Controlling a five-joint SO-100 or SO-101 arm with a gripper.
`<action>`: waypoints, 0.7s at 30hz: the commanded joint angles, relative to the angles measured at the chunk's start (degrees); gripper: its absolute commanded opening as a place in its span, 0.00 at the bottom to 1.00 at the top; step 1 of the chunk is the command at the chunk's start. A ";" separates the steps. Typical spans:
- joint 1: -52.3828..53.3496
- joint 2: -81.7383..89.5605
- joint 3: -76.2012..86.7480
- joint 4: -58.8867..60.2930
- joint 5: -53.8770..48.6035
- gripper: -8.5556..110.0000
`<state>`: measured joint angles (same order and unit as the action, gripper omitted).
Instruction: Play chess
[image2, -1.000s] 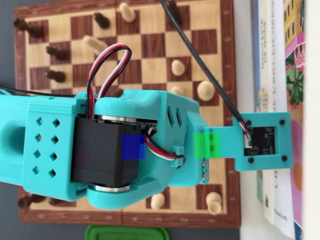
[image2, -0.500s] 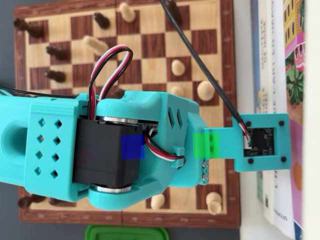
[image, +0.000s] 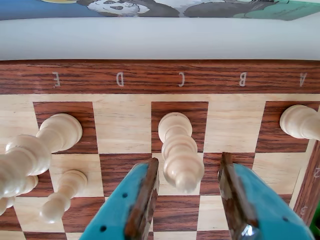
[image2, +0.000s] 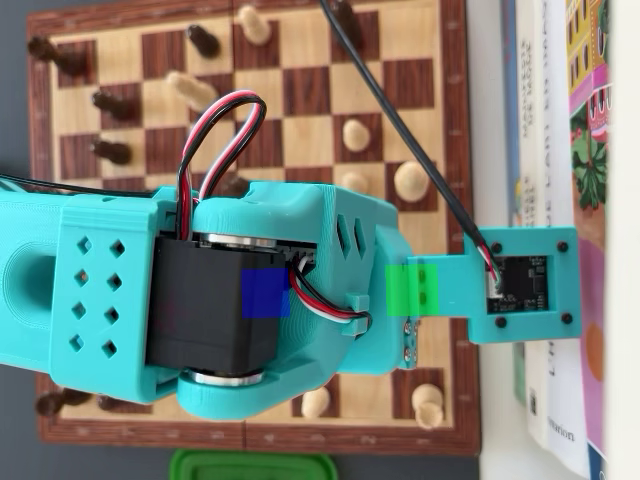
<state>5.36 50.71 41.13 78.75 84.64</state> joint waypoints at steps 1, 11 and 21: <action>0.62 7.47 2.29 -0.62 0.35 0.22; 0.62 20.57 12.22 -0.70 0.35 0.22; 0.70 38.76 30.76 -4.13 0.35 0.22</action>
<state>5.36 81.83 67.94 77.52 84.64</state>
